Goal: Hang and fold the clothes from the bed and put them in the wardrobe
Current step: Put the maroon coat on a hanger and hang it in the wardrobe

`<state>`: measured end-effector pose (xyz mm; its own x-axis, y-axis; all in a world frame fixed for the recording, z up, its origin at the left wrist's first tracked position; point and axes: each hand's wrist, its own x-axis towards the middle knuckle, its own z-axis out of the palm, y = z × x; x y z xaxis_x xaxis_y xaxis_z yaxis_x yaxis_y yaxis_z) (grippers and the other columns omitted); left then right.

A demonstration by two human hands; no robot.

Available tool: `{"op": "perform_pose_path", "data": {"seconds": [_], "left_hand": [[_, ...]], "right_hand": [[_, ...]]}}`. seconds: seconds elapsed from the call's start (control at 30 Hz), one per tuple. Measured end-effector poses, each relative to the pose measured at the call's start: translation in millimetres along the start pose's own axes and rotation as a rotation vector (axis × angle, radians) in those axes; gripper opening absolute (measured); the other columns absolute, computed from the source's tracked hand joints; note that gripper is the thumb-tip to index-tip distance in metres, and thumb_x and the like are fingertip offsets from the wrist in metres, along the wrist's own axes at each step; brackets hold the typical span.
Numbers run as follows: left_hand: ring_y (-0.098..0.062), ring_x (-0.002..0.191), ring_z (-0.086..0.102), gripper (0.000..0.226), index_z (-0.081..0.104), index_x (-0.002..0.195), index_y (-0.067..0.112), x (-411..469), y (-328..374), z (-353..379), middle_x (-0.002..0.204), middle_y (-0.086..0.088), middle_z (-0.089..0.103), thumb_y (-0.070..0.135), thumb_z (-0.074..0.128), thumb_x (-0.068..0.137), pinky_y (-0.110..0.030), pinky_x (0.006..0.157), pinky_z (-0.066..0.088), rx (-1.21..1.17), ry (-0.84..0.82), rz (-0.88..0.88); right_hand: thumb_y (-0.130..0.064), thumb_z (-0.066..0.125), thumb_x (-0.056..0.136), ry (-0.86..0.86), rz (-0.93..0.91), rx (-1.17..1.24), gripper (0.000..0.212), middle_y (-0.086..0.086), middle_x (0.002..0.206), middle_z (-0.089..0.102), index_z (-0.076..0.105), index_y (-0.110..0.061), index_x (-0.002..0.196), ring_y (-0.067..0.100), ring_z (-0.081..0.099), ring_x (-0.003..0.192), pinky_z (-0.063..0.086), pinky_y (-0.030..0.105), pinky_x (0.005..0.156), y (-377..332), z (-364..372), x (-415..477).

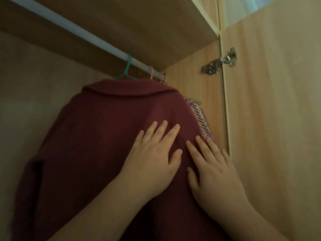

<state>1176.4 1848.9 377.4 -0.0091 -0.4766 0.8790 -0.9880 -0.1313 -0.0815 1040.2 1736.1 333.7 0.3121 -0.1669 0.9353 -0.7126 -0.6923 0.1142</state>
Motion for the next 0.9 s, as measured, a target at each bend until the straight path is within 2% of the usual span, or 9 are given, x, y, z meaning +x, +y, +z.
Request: {"op": "perform_pose_path", "data": {"seconds": [0.1,0.2,0.4,0.5,0.6,0.67,0.73,0.83,0.9], "left_hand": [[-0.015,0.153,-0.005,0.064,0.002,0.156,0.041,-44,36,31,0.167,0.006,0.005,0.055,0.026,0.098,-0.048,0.124,0.000,0.050,-0.046,0.027],[-0.020,0.153,0.004,0.066,0.010,0.157,0.038,-97,77,60,0.166,0.001,0.013,0.055,0.027,0.095,-0.048,0.124,0.007,-0.004,-0.128,0.038],[-0.027,0.153,0.000,0.069,0.003,0.156,0.042,-245,193,104,0.167,0.002,0.007,0.054,0.032,0.094,-0.056,0.121,0.005,-0.118,-0.449,0.006],[-0.028,0.152,0.013,0.069,0.018,0.155,0.039,-310,266,113,0.164,0.000,0.022,0.051,0.039,0.091,-0.057,0.119,0.016,-0.148,-0.685,0.122],[-0.029,0.149,0.024,0.069,0.028,0.153,0.037,-357,348,116,0.159,-0.003,0.034,0.052,0.037,0.086,-0.054,0.117,0.025,-0.256,-0.776,0.122],[-0.029,0.151,0.016,0.071,0.017,0.155,0.038,-385,417,109,0.164,-0.001,0.024,0.055,0.028,0.088,-0.053,0.119,0.019,-0.345,-0.828,0.151],[-0.025,0.153,0.004,0.070,0.005,0.156,0.039,-412,484,104,0.167,0.002,0.009,0.056,0.029,0.093,-0.050,0.121,0.011,-0.432,-0.913,0.200],[-0.025,0.153,0.000,0.071,0.003,0.157,0.038,-444,573,97,0.167,0.000,0.003,0.053,0.037,0.097,-0.050,0.123,0.009,-0.525,-0.997,0.268],[-0.027,0.153,0.001,0.071,0.004,0.157,0.036,-462,625,89,0.167,-0.002,0.004,0.051,0.039,0.097,-0.051,0.122,0.011,-0.564,-1.054,0.332]], "right_hand": [[-0.045,0.041,0.088,-0.099,0.047,0.024,0.065,-0.004,0.159,0.032,0.035,-0.033,0.151,0.018,0.022,0.150,0.032,0.050,0.115,21,-14,-75],[-0.042,0.043,0.086,-0.193,0.080,0.041,0.065,-0.004,0.159,0.033,0.037,-0.030,0.150,0.018,0.024,0.149,0.035,0.049,0.114,41,-32,-149],[-0.035,0.049,0.086,-0.440,0.280,0.068,0.065,-0.002,0.158,0.035,0.038,-0.029,0.150,0.019,0.021,0.150,0.033,0.048,0.116,82,-98,-311],[-0.027,0.054,0.081,-0.538,0.371,0.059,0.069,0.002,0.157,0.037,0.042,-0.024,0.148,0.022,0.025,0.149,0.035,0.047,0.115,114,-146,-409],[-0.027,0.056,0.076,-0.620,0.517,-0.033,0.072,0.006,0.155,0.040,0.045,-0.023,0.146,0.029,0.033,0.145,0.039,0.050,0.111,156,-214,-495],[-0.030,0.056,0.076,-0.696,0.635,-0.139,0.071,0.010,0.153,0.042,0.046,-0.022,0.145,0.035,0.038,0.141,0.042,0.055,0.107,191,-271,-551],[-0.035,0.054,0.080,-0.767,0.721,-0.241,0.070,0.011,0.155,0.039,0.043,-0.022,0.148,0.036,0.036,0.143,0.038,0.055,0.109,217,-324,-603],[-0.040,0.049,0.088,-0.856,0.844,-0.329,0.069,0.008,0.160,0.029,0.032,-0.025,0.153,0.032,0.024,0.149,0.030,0.053,0.116,240,-396,-664],[-0.043,0.040,0.088,-0.878,0.907,-0.381,0.068,0.007,0.161,0.029,0.030,-0.026,0.153,0.031,0.023,0.149,0.030,0.052,0.116,249,-438,-695]]}}
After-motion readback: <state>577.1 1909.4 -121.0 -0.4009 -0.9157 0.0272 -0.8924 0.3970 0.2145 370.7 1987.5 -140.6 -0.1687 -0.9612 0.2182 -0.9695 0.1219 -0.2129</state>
